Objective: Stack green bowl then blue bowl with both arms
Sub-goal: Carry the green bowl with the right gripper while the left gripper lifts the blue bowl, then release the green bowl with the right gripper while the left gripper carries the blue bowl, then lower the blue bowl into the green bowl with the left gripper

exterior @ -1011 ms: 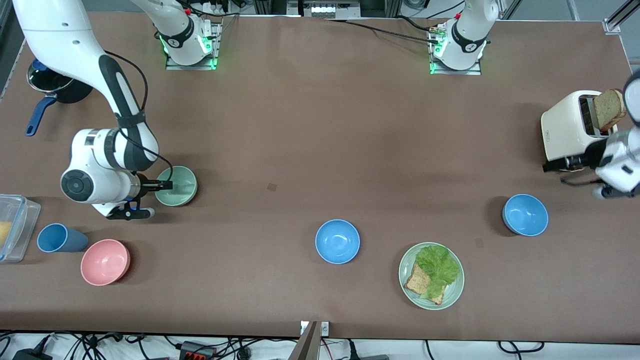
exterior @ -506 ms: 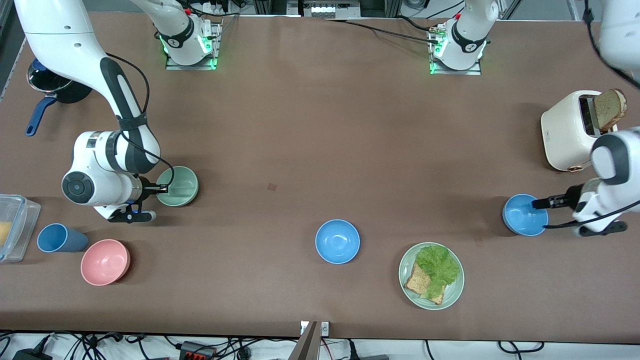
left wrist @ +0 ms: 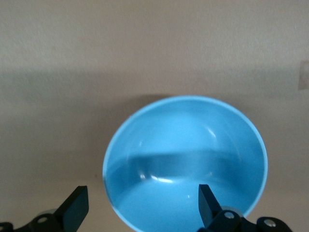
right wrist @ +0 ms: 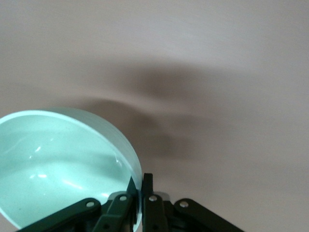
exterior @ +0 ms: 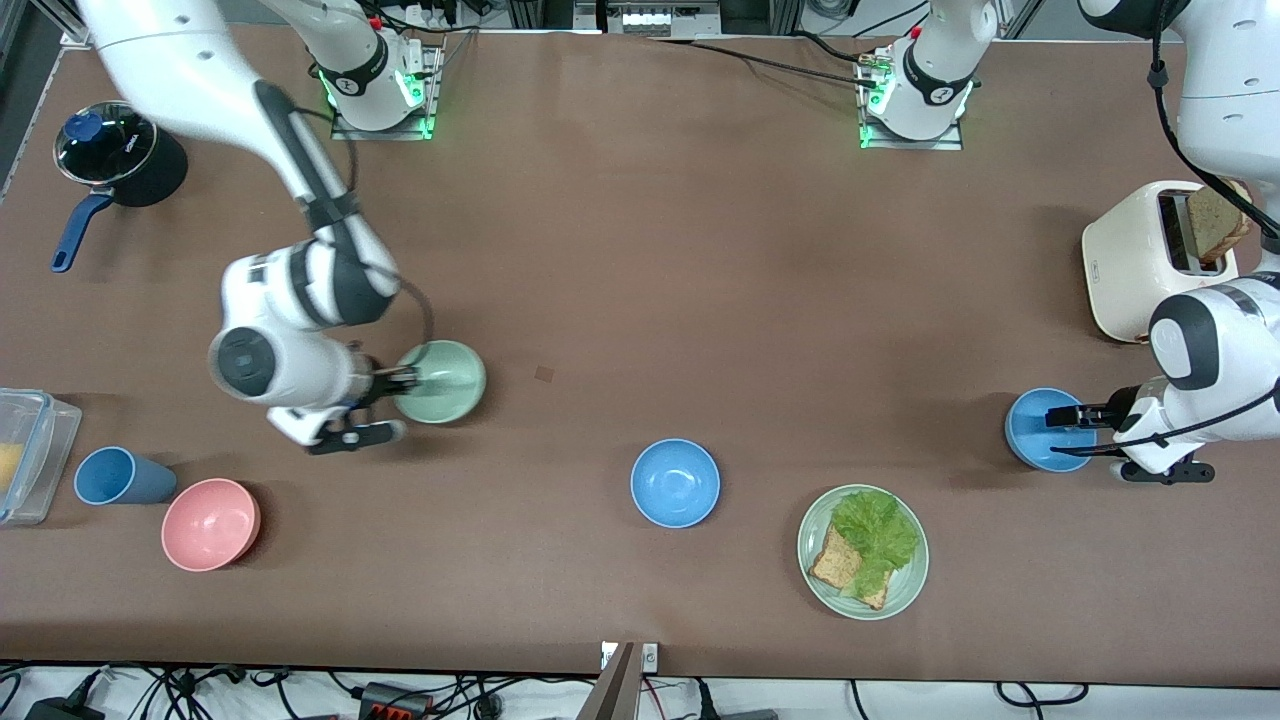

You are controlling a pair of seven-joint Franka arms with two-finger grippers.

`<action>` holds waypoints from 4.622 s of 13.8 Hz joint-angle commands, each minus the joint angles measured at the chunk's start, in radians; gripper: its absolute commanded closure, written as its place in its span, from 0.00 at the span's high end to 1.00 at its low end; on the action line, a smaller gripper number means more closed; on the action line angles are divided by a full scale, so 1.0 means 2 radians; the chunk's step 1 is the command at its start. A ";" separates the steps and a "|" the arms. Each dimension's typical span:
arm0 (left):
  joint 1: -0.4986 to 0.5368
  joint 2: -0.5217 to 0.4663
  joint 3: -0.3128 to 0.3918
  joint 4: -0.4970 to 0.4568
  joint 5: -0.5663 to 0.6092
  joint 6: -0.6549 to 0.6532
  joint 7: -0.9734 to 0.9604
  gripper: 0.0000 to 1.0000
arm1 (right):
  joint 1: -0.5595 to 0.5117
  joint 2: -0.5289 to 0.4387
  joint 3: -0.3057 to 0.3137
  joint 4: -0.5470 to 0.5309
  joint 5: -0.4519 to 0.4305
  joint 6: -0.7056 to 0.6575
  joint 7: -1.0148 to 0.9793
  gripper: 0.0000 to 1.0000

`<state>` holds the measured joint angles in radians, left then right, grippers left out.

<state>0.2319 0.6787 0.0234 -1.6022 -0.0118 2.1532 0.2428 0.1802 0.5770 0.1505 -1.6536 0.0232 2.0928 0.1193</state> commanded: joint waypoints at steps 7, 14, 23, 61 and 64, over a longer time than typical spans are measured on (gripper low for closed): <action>0.025 0.014 -0.006 0.010 0.000 0.012 0.045 0.57 | 0.164 0.062 0.005 0.061 0.036 -0.016 0.193 0.00; 0.021 0.013 -0.007 0.007 -0.001 0.007 0.048 0.03 | 0.172 0.074 0.005 0.070 0.047 -0.021 0.216 1.00; 0.015 -0.068 -0.090 0.009 0.004 -0.141 0.028 0.01 | 0.104 -0.039 -0.041 0.222 0.041 -0.198 0.218 1.00; -0.199 -0.010 -0.326 -0.046 -0.026 0.048 -0.760 0.03 | -0.109 -0.281 -0.085 0.013 -0.023 -0.212 -0.068 1.00; -0.199 -0.010 -0.326 -0.069 -0.026 0.081 -0.759 0.04 | -0.110 -0.280 -0.085 0.016 -0.023 -0.212 -0.096 1.00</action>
<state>-0.1678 0.6749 -0.6276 -1.6911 -0.0559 2.2627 -1.2666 -0.0407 0.0438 -0.0217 -1.5939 -0.0065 1.6536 -0.0398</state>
